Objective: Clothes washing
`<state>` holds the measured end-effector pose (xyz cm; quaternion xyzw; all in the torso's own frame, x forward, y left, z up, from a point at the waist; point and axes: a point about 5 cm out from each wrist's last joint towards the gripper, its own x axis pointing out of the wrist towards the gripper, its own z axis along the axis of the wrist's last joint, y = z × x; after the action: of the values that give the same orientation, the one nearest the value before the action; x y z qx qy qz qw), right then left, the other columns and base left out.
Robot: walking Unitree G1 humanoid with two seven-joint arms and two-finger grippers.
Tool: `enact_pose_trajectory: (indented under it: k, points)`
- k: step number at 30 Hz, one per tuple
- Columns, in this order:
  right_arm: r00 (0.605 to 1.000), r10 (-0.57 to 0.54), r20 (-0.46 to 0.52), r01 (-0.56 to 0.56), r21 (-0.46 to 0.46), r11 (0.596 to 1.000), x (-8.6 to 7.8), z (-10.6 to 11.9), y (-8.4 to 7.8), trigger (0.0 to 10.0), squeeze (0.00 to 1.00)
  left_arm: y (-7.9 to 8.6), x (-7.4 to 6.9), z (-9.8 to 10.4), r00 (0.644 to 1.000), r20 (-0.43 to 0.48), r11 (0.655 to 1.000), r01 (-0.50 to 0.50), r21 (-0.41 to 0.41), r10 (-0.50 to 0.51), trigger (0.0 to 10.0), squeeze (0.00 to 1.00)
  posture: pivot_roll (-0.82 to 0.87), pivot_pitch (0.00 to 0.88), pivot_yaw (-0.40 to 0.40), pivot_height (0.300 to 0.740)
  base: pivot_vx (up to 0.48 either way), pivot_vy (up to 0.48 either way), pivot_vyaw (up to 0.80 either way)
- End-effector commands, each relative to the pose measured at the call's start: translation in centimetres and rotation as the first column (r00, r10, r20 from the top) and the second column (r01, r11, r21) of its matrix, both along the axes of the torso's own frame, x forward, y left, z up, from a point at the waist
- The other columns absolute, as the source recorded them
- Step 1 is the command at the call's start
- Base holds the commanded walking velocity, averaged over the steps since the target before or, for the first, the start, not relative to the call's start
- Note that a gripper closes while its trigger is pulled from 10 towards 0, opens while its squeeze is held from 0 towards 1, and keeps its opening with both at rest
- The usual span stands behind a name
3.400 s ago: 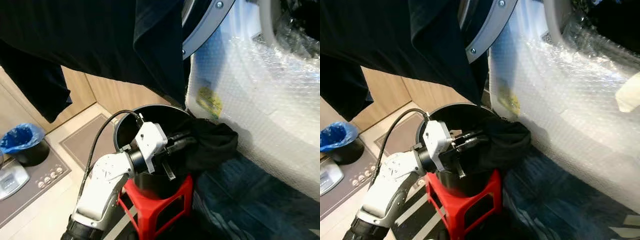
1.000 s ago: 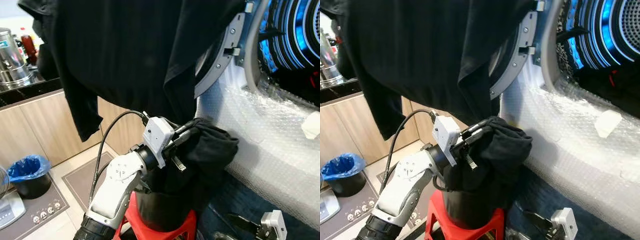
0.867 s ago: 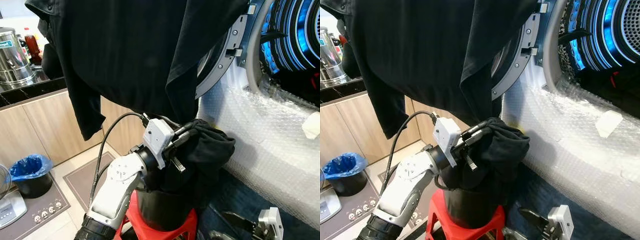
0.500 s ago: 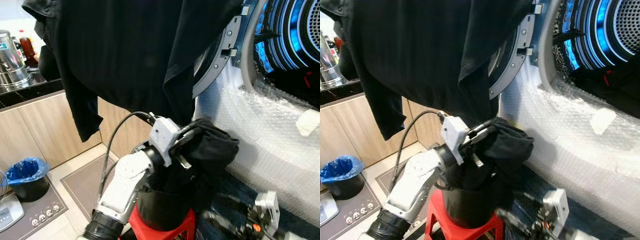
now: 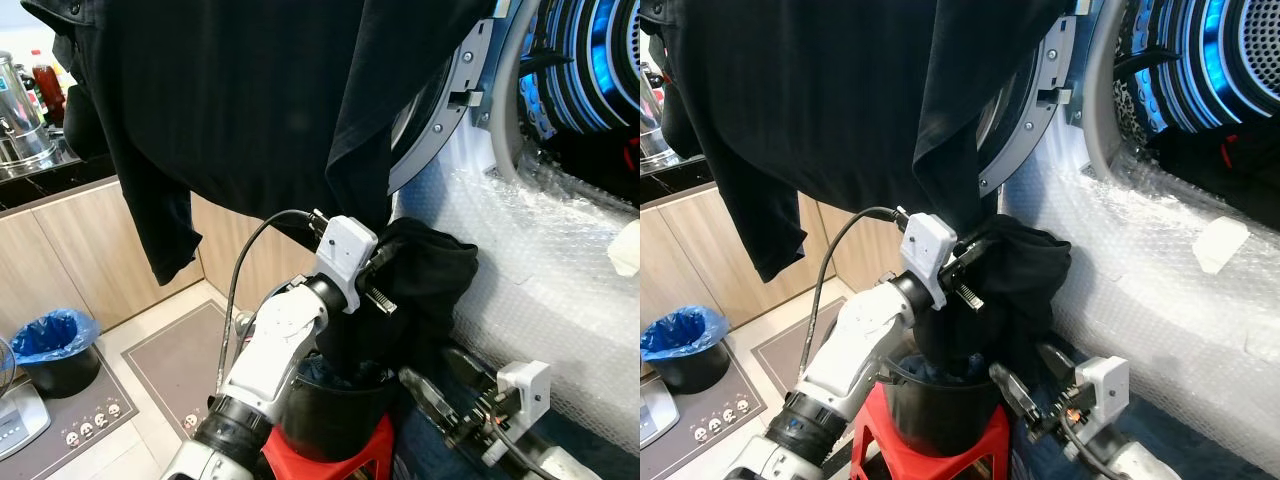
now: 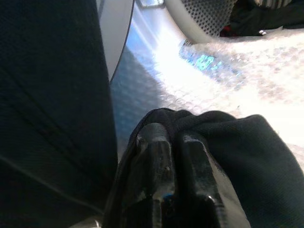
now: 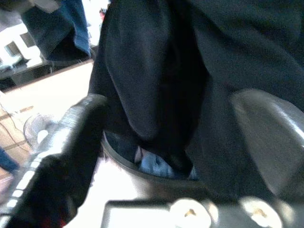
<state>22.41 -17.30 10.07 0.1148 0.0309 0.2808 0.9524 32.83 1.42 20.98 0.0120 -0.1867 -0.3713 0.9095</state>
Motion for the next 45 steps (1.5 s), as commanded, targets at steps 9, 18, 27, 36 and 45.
enact_pose_trajectory:
  k: [9,18,27,36,45]
  points:
    - [0.98,-0.182,0.08,0.187,-0.06,0.98,1.4,1.2,0.1,10.0,0.0,-3.3,-0.3,2.6,0.994,0.064,0.994,0.087,-0.06,-0.083,10.0,0.0,-0.18,0.0,0.033,0.74,0.0,0.0,0.0]
    - [0.967,-0.247,0.063,0.249,-0.039,0.968,1.6,1.2,0.9,10.0,0.0,-5.0,-0.6,2.7,0.99,0.064,0.99,0.126,-0.068,-0.122,10.0,0.0,-0.2,0.0,0.032,0.74,0.0,0.0,0.0]
    - [0.954,-0.298,0.038,0.298,0.013,0.954,3.0,2.2,1.8,10.0,0.0,-6.5,-1.0,2.8,0.988,0.054,0.984,0.151,-0.096,-0.146,10.0,0.0,-0.19,0.0,0.011,0.74,0.0,0.0,0.0]
    - [0.942,-0.335,0.017,0.335,0.004,0.942,4.5,2.6,3.0,10.0,0.0,-7.6,-1.4,3.7,0.984,0.073,0.977,0.173,-0.121,-0.165,10.0,0.0,-0.17,0.0,0.0,0.74,0.0,0.0,0.0]
    - [0.929,-0.37,0.001,0.369,0.045,0.928,5.4,3.2,3.7,10.0,0.0,-8.5,-1.6,4.5,0.98,0.072,0.969,0.194,-0.154,-0.185,10.0,0.0,-0.16,0.0,0.002,0.74,0.0,0.0,0.0]
